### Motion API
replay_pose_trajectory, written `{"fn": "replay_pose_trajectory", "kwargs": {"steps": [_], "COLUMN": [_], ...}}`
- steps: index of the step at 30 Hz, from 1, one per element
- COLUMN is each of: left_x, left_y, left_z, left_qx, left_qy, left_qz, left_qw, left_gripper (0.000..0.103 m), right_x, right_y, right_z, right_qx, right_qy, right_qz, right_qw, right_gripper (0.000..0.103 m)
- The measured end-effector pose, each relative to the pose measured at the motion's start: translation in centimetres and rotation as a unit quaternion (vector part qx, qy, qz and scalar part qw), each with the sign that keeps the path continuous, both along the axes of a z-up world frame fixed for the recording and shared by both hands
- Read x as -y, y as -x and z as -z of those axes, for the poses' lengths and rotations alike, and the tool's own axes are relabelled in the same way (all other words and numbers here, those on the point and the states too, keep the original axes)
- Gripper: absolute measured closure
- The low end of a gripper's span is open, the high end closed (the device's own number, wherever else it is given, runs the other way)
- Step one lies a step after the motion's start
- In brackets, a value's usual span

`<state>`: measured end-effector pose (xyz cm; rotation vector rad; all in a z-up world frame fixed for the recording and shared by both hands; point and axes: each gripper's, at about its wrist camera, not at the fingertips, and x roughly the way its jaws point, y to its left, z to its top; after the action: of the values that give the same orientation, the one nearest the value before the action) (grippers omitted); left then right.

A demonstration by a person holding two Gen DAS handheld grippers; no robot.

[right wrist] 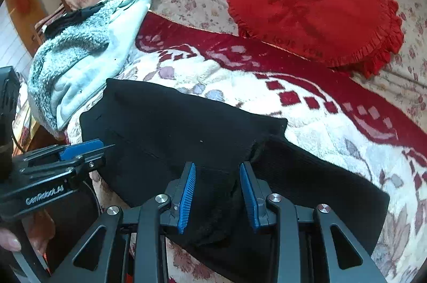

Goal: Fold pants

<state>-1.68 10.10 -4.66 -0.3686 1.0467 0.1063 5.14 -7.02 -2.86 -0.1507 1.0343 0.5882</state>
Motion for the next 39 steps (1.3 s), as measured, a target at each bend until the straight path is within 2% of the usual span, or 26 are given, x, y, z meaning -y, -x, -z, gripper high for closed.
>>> {"fn": "replay_pose_trajectory", "kwargs": {"steps": [4,7,14,16,17,18,22,33,39], "left_x": [-1.0,-1.8,-3.7,-4.4,-4.9,-5.3,-6.5,-8.1,-8.6], "left_y": [0.2,0.6,1.5,1.8,2.0,2.1,2.4,3.3,3.1], "left_z": [-0.2,-0.3,-0.2,-0.1,-0.1,0.0,0.4,1.8,2.6], "left_qx": [0.002,0.004,0.002,0.004,0.006,0.009,0.003,-0.014,-0.019], "left_qy": [0.004,0.008,0.033,0.049,0.059,0.067,0.081,0.115,0.129], "left_qz": [-0.012,-0.019,-0.041,-0.050,-0.057,-0.064,-0.086,-0.105,-0.110], "left_qw": [0.9999,0.9998,0.9986,0.9975,0.9966,0.9956,0.9930,0.9877,0.9853], "left_gripper": [0.065,0.065,0.065,0.056,0.048,0.046,0.045,0.045,0.045], "right_x": [-0.6,-1.4,-4.8,-5.6,-5.9,-6.3,-7.6,-9.8,-10.6], "right_y": [0.1,-0.1,-0.9,-1.3,-1.4,-1.6,-2.1,-3.0,-3.7], "right_z": [-1.6,-2.3,-0.5,0.5,0.9,1.5,2.8,1.9,1.8], "right_qx": [0.031,0.032,0.011,-0.001,-0.004,-0.010,-0.019,-0.020,-0.039], "right_qy": [0.012,-0.002,-0.001,0.002,0.003,0.005,0.014,-0.007,-0.035], "right_qz": [0.001,-0.013,-0.056,-0.064,-0.066,-0.067,-0.078,-0.098,-0.095], "right_qw": [0.999,0.999,0.998,0.998,0.998,0.998,0.997,0.995,0.994], "right_gripper": [0.070,0.070,0.070,0.069,0.069,0.068,0.065,0.064,0.064]}}
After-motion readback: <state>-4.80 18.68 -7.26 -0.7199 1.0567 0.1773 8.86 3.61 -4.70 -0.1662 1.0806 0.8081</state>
